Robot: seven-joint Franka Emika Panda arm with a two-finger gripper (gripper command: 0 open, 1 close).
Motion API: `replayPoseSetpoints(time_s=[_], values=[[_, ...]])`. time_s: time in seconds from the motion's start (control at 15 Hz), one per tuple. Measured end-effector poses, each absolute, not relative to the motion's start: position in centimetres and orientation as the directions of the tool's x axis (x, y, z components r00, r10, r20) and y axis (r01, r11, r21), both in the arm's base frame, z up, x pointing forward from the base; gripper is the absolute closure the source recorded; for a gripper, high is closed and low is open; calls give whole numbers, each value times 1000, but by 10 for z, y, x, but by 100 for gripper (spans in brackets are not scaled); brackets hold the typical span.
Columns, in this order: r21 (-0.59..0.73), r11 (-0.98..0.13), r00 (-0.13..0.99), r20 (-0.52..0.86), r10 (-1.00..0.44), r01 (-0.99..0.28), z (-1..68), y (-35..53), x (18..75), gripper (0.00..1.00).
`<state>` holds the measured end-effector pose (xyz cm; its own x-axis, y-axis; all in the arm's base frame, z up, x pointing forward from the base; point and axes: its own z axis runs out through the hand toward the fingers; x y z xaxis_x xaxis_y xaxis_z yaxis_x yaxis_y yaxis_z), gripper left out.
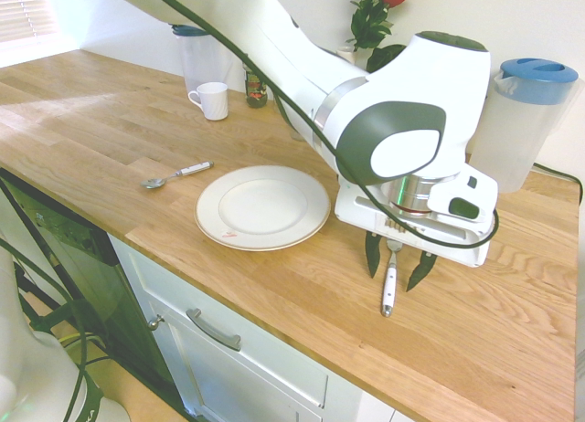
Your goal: Put the fork into the plate
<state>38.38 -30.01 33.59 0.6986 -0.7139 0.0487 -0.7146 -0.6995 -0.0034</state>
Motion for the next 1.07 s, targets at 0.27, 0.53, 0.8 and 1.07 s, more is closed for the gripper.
replayPoseSetpoints(time_s=[0.27, 0.53, 0.8, 1.07], values=[[-5, -705, 704, 42, -709, -709, 332, -300, 388, 100], [-6, -708, 707, 43, -706, -707, 333, -299, 389, 100], [-11, -713, 712, 44, -700, -701, 333, -297, 391, 100], [-25, -718, 717, 51, -695, -695, 337, -292, 394, 100]])
